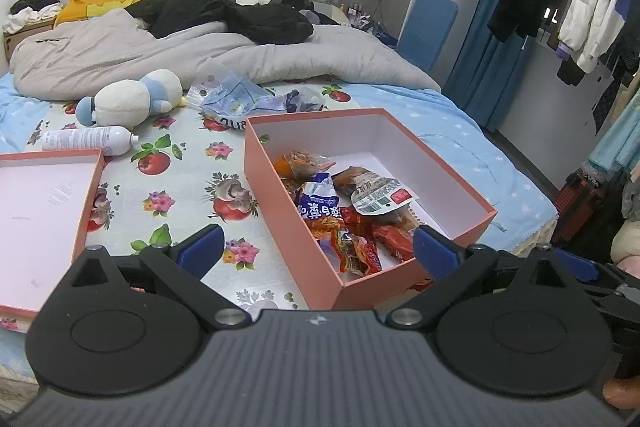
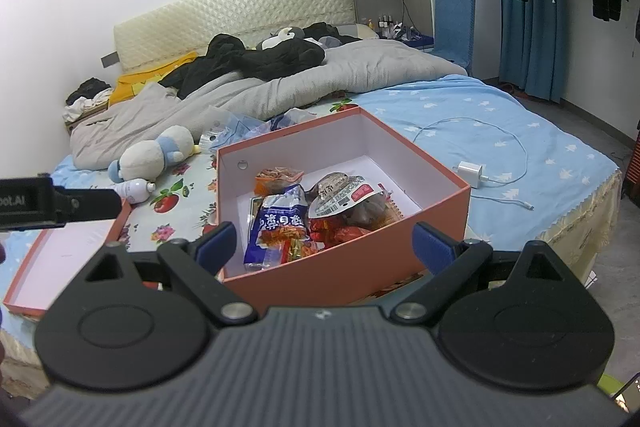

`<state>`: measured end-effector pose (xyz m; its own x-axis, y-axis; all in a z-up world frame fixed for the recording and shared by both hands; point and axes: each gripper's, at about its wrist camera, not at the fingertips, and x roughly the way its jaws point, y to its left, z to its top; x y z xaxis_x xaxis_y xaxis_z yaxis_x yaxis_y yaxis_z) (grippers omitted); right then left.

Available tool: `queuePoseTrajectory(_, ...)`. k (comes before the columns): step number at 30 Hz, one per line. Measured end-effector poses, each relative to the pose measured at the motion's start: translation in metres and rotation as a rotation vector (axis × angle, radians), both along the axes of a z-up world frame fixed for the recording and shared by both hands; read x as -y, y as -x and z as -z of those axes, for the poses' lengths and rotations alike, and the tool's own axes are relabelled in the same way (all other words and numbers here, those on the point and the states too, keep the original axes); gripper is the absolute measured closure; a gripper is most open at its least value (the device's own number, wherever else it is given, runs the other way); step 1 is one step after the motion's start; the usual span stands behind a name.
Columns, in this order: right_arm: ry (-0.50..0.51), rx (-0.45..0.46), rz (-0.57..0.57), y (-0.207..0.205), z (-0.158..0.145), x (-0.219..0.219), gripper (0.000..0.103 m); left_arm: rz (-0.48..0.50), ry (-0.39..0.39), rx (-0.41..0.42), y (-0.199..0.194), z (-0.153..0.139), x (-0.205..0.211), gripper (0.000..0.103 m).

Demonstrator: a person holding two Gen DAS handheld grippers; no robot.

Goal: Organize snacks

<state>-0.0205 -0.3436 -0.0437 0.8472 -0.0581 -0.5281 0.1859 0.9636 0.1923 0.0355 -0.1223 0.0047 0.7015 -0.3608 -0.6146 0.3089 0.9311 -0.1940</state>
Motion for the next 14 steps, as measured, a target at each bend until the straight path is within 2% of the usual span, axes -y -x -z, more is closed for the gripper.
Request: queuePoseTrajectory(14,-0.003,0.008,0.008,0.0017,-0.0018,0.002,0.007,0.003,0.006,0.001,-0.0002,-0.0002,0.0007,0.001)
